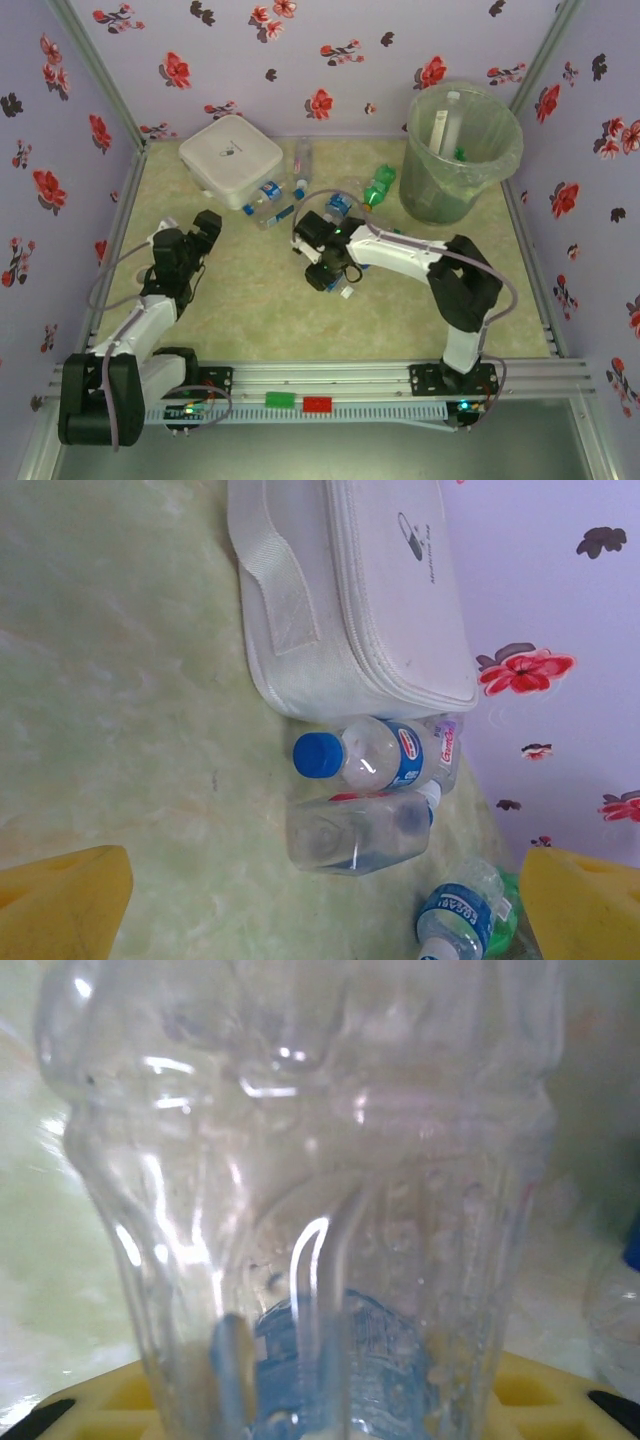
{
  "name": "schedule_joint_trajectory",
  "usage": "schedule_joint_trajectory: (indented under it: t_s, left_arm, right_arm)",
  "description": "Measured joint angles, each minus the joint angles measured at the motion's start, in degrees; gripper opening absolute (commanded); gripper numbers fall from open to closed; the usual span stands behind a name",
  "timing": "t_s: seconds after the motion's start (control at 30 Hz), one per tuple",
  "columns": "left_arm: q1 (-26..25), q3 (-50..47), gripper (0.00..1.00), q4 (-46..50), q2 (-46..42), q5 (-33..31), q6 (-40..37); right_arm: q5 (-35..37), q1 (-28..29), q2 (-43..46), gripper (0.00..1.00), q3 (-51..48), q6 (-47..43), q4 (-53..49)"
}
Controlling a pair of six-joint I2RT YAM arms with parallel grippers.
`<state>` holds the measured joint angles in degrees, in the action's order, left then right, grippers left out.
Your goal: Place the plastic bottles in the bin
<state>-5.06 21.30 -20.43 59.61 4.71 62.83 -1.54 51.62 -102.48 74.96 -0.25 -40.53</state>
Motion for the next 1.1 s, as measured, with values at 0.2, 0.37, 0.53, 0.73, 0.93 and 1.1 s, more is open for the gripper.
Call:
schedule_joint_trajectory:
  t_s: [0.2,0.37,0.53,0.73,0.93,1.1]
  left_arm:
    - [-4.7,3.4,1.0,-0.1,1.1,0.1,-3.1]
    - [-11.1,8.1,1.0,2.5,3.0,0.0,-9.4]
    - [-18.2,13.5,1.0,6.7,6.3,-0.2,-16.8]
    - [-24.4,15.6,1.0,12.0,7.9,-1.4,-22.5]
    - [-27.0,12.0,1.0,14.1,6.7,-3.0,-22.9]
    - [-28.0,9.6,1.0,16.0,6.4,-3.7,-22.6]
  right_arm:
    - [-8.2,-8.4,12.0,0.36,0.1,3.3,6.5]
    - [-9.8,-16.0,18.8,0.36,2.6,6.8,10.6]
    - [-7.5,-23.9,21.1,0.34,10.4,8.9,10.6]
    - [-2.0,-37.4,20.8,0.29,22.2,11.1,9.7]
    - [5.2,-48.0,17.0,0.29,27.4,13.0,10.4]
    - [9.0,-51.5,10.2,0.31,28.8,13.8,10.4]
